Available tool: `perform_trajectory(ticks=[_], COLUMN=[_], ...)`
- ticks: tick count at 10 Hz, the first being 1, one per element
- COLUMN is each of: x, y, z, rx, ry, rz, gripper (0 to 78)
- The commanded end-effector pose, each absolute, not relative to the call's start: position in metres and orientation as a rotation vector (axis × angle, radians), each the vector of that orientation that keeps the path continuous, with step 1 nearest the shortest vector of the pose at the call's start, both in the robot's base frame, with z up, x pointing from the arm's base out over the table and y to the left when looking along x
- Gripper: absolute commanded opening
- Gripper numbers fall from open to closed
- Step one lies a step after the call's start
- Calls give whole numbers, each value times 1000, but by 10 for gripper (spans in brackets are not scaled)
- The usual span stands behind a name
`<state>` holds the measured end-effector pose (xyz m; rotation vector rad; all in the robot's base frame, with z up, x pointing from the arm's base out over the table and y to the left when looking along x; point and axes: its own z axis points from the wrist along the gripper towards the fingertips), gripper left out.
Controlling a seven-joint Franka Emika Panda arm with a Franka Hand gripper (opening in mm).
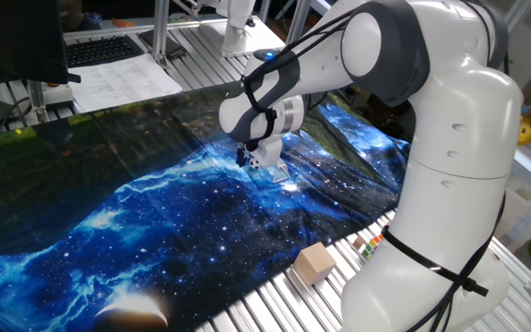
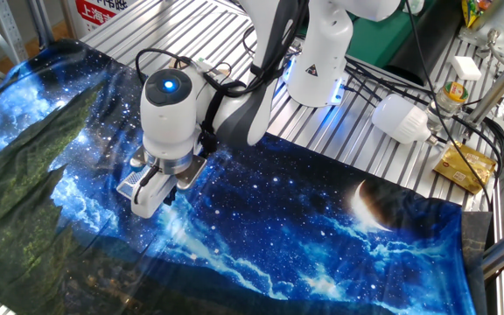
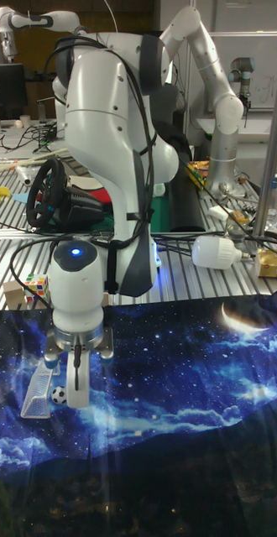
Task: Push the soccer ball into the goal
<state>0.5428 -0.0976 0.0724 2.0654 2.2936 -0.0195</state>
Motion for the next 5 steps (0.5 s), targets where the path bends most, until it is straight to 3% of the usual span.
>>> perform_trajectory(ticks=[1, 5], x=[538, 532], y=[-105, -116], z=[70, 69], rx=[2030, 1992], ry=[2256, 2267], rz=[-73, -91], gripper=[0, 0])
